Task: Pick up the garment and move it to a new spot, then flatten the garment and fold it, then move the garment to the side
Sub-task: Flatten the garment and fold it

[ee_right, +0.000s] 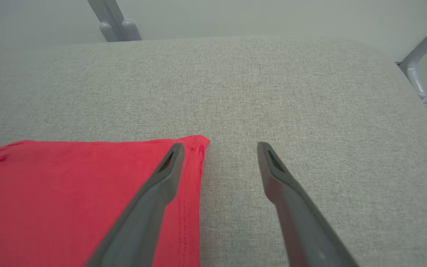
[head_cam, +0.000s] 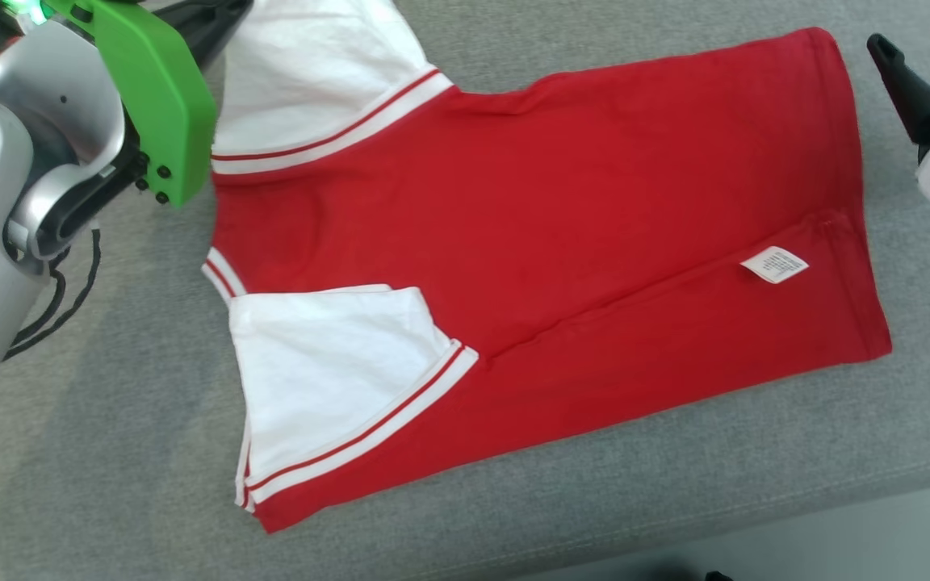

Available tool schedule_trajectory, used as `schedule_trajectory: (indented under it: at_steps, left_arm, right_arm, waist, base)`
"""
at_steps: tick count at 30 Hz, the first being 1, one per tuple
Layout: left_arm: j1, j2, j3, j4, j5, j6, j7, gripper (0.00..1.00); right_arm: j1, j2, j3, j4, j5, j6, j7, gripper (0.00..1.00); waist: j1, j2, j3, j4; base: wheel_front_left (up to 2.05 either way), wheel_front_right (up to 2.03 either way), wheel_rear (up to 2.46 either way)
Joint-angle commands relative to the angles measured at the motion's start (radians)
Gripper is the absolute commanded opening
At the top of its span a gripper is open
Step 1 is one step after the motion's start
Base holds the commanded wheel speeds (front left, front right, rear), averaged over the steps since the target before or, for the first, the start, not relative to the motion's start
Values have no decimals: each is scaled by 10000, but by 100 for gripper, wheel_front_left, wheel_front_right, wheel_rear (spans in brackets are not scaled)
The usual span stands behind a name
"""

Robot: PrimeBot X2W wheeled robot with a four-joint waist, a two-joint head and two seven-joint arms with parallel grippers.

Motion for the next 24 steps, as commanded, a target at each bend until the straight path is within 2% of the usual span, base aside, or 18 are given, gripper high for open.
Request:
schedule_trajectory:
  at_steps: [1, 7, 16, 17, 20, 21, 23, 24]
  left_arm:
    - [163, 65, -40, -109, -35, 12, -73, 0]
    - [277, 25, -227, -456, -66, 12, -110, 0]
    - [330, 120, -330, -550, -111, 12, -136, 0]
    - [319, 129, -333, -561, -113, 12, -136, 0]
    - [282, 132, -366, -603, -127, 17, -70, 0]
    - [263, 128, -374, -626, -127, 18, -49, 0]
    - [215, 133, -387, -637, -103, 26, -29, 0]
    - [198, 135, -393, -638, -99, 28, -17, 0]
  right_arm:
    - [-325, 93, 137, 308, -352, 5, 448, 100]
    - [-1445, 366, 525, 1690, -1882, 3, 2007, 100]
    - [-1746, 802, 429, 2742, -2088, 3, 1983, 100]
    - [-1763, 830, 420, 2840, -2059, 3, 1967, 97]
    - [-1833, 851, 383, 3034, -1974, 3, 1823, 96]
    - [-1879, 888, 336, 3097, -1875, 3, 1767, 93]
    - [-1966, 944, 286, 3192, -1662, 3, 1715, 77]
    - [-1993, 956, 268, 3236, -1576, 3, 1722, 61]
  waist:
    - [0, 0, -288, 418]
    - [0, 0, -215, 752]
    - [0, 0, -156, 960]
    - [0, 0, -145, 972]
    - [0, 0, -95, 1007]
    - [0, 0, -69, 1016]
    - [0, 0, -19, 1025]
    - [0, 0, 1, 1026]
  base:
    - [0, 0, 0]
    - [0, 0, 0]
    - [0, 0, 0]
    - [0, 0, 0]
    - [0, 0, 0]
    - [0, 0, 0]
    - [0, 0, 0]
    - [0, 0, 0]
